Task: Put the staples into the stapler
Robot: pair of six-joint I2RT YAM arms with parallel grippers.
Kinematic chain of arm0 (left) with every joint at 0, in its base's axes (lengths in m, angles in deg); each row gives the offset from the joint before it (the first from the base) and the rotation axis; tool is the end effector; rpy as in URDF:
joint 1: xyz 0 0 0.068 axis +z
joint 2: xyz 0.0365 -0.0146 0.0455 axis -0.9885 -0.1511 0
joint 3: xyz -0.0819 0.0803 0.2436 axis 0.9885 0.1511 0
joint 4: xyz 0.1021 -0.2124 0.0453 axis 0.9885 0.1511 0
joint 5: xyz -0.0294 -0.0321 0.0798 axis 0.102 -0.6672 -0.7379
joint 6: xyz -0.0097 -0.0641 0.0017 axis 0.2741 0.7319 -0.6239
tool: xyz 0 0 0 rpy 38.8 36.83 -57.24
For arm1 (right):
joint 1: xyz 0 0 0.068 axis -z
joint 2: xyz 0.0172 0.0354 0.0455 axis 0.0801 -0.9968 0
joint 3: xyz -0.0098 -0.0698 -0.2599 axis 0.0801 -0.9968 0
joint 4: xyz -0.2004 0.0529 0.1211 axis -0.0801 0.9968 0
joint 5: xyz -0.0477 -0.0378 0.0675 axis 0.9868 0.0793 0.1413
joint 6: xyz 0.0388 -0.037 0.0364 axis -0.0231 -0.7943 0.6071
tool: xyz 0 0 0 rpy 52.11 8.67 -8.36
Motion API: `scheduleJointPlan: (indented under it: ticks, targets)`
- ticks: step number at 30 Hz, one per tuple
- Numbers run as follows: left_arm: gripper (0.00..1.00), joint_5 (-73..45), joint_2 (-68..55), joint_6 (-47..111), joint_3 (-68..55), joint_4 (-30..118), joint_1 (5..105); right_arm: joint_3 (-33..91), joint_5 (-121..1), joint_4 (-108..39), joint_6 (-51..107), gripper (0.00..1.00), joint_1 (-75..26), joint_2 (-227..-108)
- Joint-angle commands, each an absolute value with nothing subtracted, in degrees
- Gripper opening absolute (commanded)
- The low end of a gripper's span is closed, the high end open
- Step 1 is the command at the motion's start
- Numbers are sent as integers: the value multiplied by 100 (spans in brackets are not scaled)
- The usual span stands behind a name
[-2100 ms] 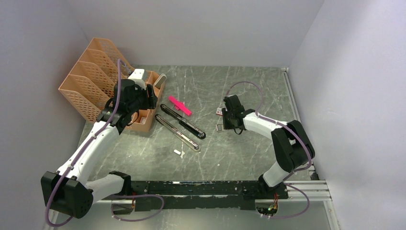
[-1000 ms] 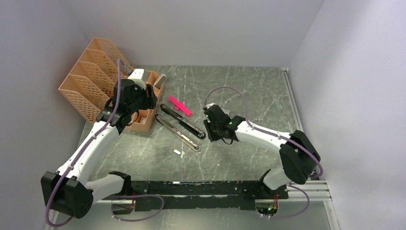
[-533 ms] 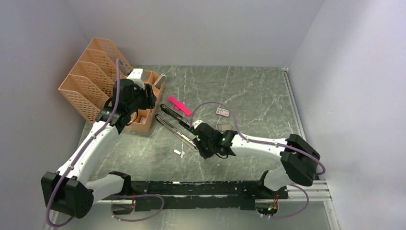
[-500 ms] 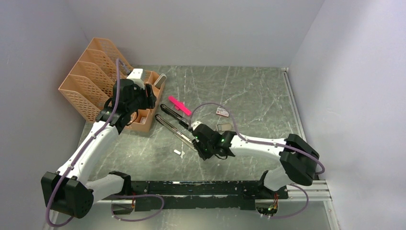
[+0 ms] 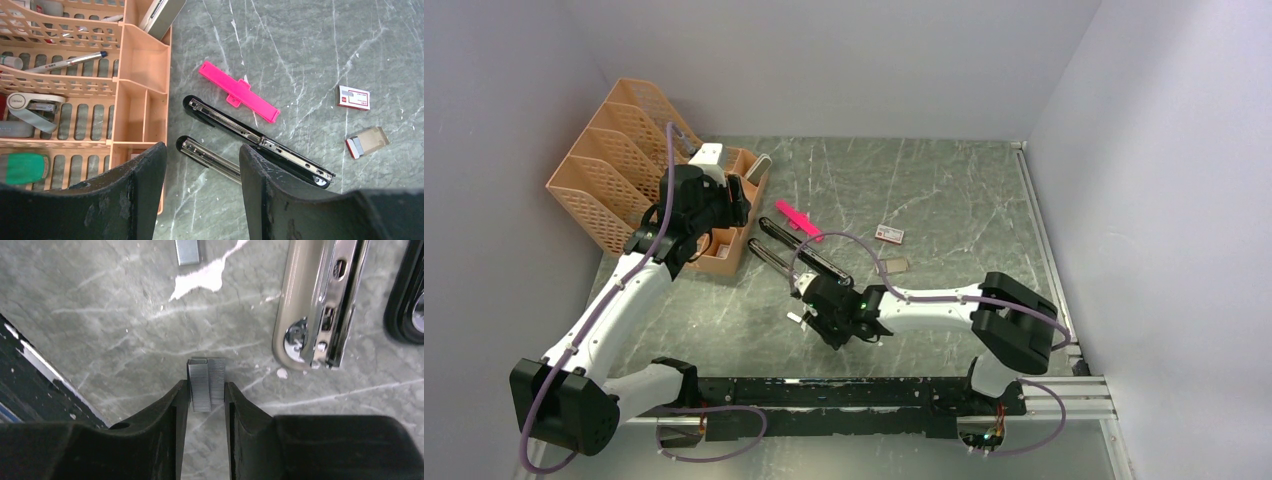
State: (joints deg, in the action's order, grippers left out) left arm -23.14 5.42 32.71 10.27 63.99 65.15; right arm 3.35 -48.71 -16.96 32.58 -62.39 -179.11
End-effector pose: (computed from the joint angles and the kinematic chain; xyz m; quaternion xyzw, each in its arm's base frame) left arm 0.2361 -0.0677 0.3180 0.0274 0.8494 -0.1233 0.5124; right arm 0.1186 0.2714 0.1588 -0.4441 0.8590 0.1372 0.2146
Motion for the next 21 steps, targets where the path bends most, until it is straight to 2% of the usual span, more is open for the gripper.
scheduleJointPlan:
  ticks: [1, 13, 21]
  targets:
    - [60, -2160, 676, 3264, 1093, 6205, 6582, 583, -4804, -1971, 3049, 34, -6281, -18127]
    - [60, -2173, 670, 3263, 1093, 6210, 6584, 517, -4756, -2104, 2997, 34, -6290, -18259]
    - [60, -2160, 728, 3280, 1124, 6176, 6584, 80, -4764, -2945, 3176, 34, -6284, -17708]
